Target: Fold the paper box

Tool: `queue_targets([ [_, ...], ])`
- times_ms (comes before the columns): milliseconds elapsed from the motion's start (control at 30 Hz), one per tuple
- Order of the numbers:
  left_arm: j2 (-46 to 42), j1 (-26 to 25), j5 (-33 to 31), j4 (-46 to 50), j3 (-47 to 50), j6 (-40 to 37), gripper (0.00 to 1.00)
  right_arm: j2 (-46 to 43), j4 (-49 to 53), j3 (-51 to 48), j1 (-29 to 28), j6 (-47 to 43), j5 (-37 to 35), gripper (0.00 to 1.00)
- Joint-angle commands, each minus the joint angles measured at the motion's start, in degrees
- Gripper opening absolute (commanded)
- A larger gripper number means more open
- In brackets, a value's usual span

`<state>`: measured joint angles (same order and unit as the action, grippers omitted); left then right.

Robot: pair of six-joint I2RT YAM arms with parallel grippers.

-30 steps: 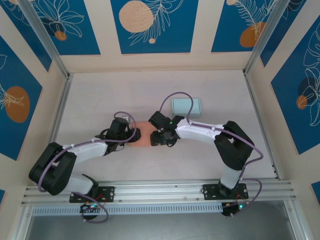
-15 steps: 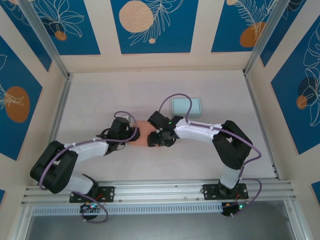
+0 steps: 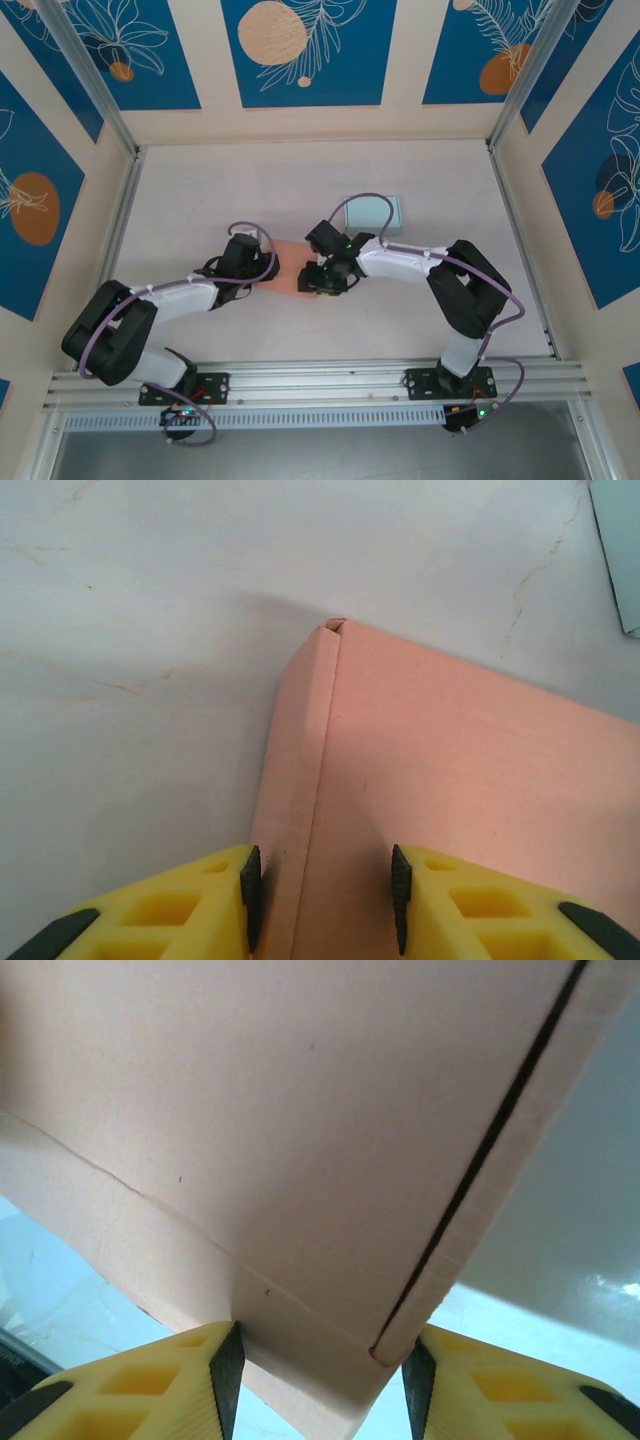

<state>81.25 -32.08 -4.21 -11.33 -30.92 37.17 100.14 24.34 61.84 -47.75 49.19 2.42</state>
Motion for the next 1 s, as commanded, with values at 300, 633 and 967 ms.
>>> queue_targets([
  [300,1.98,-1.68,-0.71,2.90,-1.41,0.17,0.38,-3.29,-3.34,-0.41,-0.63,2.47,4.12,0.48],
  [633,2.59,-1.98,-0.98,2.74,-1.54,0.17,0.38,-1.66,-5.42,-0.29,-1.91,3.62,3.94,0.49],
  [967,2.42,-2.06,-1.59,2.98,-1.53,-0.09,0.38,-1.39,0.54,2.02,-2.61,2.50,-1.78,0.51],
])
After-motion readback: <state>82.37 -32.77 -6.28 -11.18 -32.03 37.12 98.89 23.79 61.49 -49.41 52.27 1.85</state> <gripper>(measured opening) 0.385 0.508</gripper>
